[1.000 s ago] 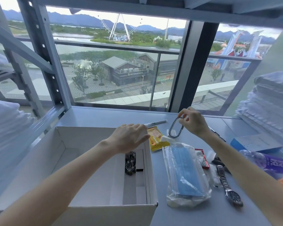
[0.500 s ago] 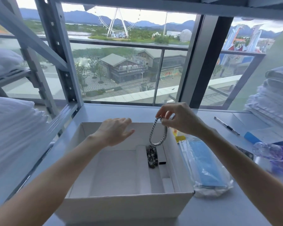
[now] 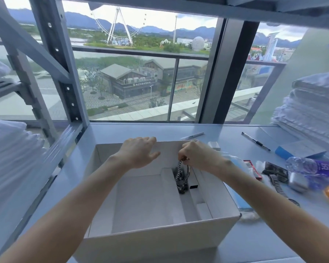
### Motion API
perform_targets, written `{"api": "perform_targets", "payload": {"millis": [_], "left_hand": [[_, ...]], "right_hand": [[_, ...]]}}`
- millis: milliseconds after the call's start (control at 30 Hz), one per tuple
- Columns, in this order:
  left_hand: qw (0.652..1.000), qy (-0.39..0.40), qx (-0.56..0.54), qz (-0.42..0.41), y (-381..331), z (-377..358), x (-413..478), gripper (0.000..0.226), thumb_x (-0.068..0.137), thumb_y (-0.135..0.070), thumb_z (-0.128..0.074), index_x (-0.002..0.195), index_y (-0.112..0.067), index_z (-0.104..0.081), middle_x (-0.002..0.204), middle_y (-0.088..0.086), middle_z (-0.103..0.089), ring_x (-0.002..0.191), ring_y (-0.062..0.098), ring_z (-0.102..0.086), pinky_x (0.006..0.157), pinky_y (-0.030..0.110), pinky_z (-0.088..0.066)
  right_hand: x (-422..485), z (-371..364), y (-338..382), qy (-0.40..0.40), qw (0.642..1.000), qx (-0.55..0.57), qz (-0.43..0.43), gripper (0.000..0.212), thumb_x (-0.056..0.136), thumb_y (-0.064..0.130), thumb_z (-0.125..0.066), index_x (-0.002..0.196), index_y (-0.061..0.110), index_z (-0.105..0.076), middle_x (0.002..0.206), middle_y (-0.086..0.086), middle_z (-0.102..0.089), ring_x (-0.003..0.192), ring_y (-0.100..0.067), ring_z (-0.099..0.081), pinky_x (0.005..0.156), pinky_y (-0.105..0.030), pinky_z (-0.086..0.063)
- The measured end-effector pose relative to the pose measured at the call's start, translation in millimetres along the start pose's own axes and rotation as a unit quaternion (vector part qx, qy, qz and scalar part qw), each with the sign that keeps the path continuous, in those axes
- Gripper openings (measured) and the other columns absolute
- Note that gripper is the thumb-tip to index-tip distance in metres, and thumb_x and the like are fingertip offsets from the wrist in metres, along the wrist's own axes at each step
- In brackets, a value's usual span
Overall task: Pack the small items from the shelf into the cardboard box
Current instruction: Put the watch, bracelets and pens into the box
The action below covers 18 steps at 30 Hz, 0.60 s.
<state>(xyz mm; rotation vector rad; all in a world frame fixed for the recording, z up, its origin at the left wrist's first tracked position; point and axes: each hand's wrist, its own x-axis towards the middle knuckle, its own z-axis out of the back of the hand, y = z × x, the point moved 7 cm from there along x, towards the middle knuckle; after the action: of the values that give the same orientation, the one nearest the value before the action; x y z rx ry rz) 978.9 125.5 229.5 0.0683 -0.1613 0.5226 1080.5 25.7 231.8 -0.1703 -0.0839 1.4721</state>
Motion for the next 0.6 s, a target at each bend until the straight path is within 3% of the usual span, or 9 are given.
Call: {"api": "perform_targets", "payload": {"millis": [200,367,467,600], "left_hand": [[1.000,0.004,-0.002,0.006,-0.4,-0.9,-0.2,0.044,0.092,-0.049,-0.041,0.122,-0.016,-0.041,0.125,0.003,-0.057,0.111,0.028,-0.055,0.078,0.036,-0.039],[1.000,0.009,0.000,0.003,-1.6,-1.9,-1.5,0.045,0.092,-0.047,-0.041,0.123,-0.015,-0.040,0.124,0.004,-0.056,0.112,0.028,-0.054,0.082,0.038,-0.041],[1.000,0.009,0.002,0.002,-1.9,-2.2,-1.5,0.044,0.092,-0.046,-0.043,0.123,-0.015,-0.040,0.124,0.005,-0.056,0.113,0.028,-0.053,0.083,0.038,-0.040],[1.000,0.010,0.002,0.002,-2.4,-1.8,-2.1,0.043,0.092,-0.044,-0.044,0.123,-0.014,-0.040,0.124,0.005,-0.056,0.115,0.027,-0.051,0.084,0.036,-0.037]], "right_hand": [[0.5,-10.7,-0.5,0.052,0.999,0.001,-0.007,0.021,0.087,0.019,-0.060,0.108,0.020,-0.063,0.111,-0.005,-0.062,0.101,-0.029,-0.059,0.093,-0.044,-0.046],[3.3,-12.4,0.7,0.065,0.998,-0.001,-0.006,0.032,0.089,0.004,-0.050,0.110,0.024,-0.064,0.114,-0.004,-0.061,0.103,-0.029,-0.058,0.094,-0.047,-0.045],[5.1,-13.3,4.8,0.080,0.997,-0.003,0.010,0.047,0.088,-0.006,-0.043,0.118,0.025,-0.062,0.120,-0.003,-0.060,0.107,-0.029,-0.058,0.086,-0.043,-0.051],[4.3,-15.9,5.4,0.088,0.996,0.004,-0.001,0.051,0.089,-0.005,-0.045,0.122,0.031,-0.059,0.118,-0.003,-0.059,0.106,-0.029,-0.057,0.078,-0.041,-0.047]]}}
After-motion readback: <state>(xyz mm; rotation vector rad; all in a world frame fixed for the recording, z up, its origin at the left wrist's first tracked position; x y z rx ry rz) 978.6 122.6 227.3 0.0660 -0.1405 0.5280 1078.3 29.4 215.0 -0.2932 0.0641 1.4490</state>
